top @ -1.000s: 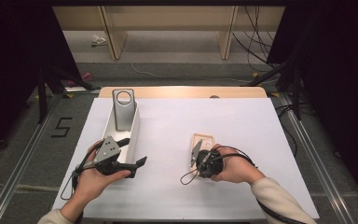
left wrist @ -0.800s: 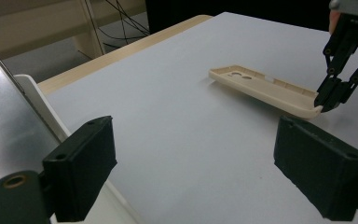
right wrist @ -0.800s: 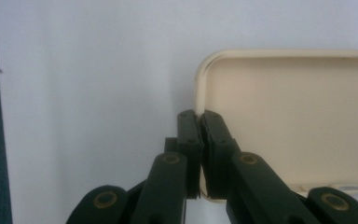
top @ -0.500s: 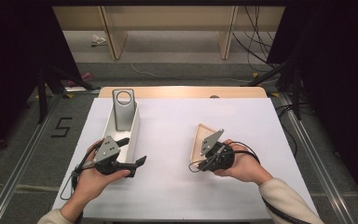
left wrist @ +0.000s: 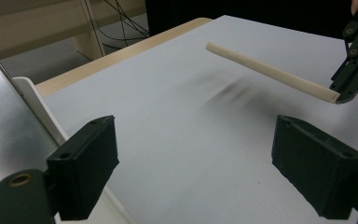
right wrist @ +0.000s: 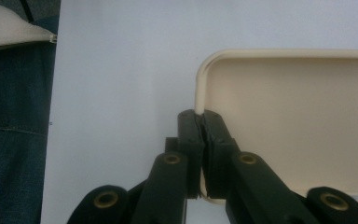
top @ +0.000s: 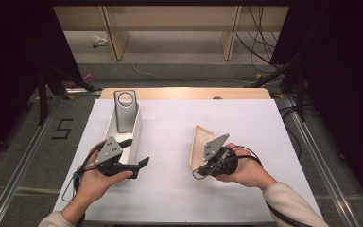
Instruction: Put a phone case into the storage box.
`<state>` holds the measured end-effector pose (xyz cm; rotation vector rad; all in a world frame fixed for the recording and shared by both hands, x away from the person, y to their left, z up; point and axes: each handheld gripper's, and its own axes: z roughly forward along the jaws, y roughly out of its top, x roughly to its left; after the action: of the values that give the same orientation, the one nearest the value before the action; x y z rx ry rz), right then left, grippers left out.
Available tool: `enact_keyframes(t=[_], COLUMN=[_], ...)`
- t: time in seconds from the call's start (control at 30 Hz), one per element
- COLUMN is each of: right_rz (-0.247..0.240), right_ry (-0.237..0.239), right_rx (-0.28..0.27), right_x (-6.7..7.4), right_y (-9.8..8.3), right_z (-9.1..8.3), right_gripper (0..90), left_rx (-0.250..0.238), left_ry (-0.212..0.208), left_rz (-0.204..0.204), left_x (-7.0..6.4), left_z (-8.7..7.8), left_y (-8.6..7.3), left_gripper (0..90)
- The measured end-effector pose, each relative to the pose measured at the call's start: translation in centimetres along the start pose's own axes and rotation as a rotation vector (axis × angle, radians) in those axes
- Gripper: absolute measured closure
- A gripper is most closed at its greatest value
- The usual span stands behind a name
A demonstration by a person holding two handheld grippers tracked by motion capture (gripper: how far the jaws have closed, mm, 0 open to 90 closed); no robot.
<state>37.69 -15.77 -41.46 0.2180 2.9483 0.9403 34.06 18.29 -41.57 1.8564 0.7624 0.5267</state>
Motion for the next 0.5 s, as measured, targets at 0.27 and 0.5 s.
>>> enact_keyframes(t=[0.27, 0.5], right_rz=[0.002, -0.013], right_ry=[0.001, -0.01], right_rx=[-0.03, -0.047], right_x=[0.9, 2.1], right_y=[-0.7, -1.3], right_z=[-0.2, -0.4], right_gripper=[88.0, 87.9], left_rx=[-0.003, 0.013], left_ry=[-0.002, -0.025], left_rz=[-0.018, -0.027], left_x=[-0.2, -1.0], left_z=[0.7, 1.6], left_y=[0.9, 1.4], left_gripper=[15.0, 15.5])
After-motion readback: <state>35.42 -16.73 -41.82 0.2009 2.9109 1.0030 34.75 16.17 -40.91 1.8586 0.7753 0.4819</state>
